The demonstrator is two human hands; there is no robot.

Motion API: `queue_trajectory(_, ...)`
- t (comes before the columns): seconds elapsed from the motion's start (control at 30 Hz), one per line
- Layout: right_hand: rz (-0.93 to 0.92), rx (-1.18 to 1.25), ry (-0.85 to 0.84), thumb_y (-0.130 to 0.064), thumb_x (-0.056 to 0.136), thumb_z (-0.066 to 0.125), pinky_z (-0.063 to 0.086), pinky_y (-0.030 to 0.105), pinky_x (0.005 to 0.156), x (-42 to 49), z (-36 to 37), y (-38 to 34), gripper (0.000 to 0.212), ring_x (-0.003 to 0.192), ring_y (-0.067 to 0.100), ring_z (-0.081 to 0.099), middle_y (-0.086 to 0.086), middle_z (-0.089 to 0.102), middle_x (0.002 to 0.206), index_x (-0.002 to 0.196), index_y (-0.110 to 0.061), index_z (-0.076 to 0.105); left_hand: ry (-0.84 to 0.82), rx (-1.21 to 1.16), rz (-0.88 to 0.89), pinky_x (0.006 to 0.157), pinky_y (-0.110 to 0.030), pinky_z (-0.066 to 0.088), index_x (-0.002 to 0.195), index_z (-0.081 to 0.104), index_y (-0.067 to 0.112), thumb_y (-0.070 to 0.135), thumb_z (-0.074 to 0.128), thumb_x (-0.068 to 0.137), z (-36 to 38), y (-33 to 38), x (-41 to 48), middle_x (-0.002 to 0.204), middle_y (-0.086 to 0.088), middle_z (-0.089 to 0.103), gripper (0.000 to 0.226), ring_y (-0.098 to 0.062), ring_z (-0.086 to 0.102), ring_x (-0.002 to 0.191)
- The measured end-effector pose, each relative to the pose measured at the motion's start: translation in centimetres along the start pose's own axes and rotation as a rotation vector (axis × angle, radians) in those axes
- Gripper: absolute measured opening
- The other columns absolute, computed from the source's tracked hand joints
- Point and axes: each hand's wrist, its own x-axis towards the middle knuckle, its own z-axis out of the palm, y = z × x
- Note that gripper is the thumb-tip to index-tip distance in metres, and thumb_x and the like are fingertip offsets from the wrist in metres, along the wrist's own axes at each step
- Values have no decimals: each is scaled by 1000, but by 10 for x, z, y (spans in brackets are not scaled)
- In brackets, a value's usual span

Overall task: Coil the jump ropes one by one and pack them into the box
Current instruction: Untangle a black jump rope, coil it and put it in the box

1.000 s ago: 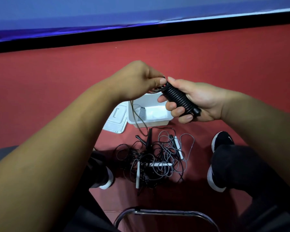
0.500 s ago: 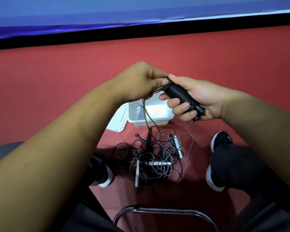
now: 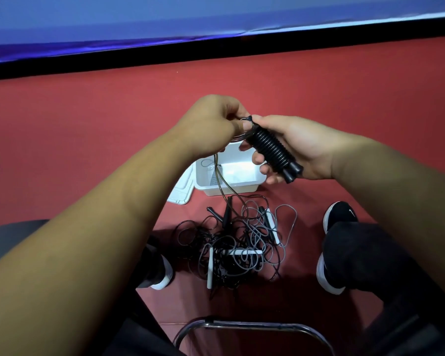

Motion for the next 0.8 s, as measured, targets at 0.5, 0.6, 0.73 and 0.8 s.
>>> queue_trajectory(0.5,-119,-222,192,-77,94,52,59,44,69,0,7,-9,66,53,16,48,-1,56,72,112,-17,74,85,-15,-11,61,-28,46,99,69,12,12,65,101,-7,-3,3,81,-2,64,4,-12,52,63)
queue_trajectory(0.6,-108,-169,172,-78,92,55,43,31,57,0,10,-8,62,50,17,44,0,54,71,108,-21,74,50,5,9,59,-21,45,103,69,9,9,62,102,-9,-3,3,79,0,64,7,-5,51,58)
queue_trajectory(0.73,-105,-125,152,-73,90,61,26,24,51,1,10,-9,49,54,18,41,2,54,71,108,-28,62,-4,20,32,53,-19,42,105,67,6,6,58,103,-13,-1,2,75,2,59,10,-6,47,56)
queue_trajectory(0.8,-107,-112,150,-69,92,62,23,22,49,1,9,-9,45,54,18,41,2,55,71,109,-28,62,-35,21,38,53,-20,41,105,67,6,5,56,104,-14,0,1,77,-1,58,12,-13,46,61)
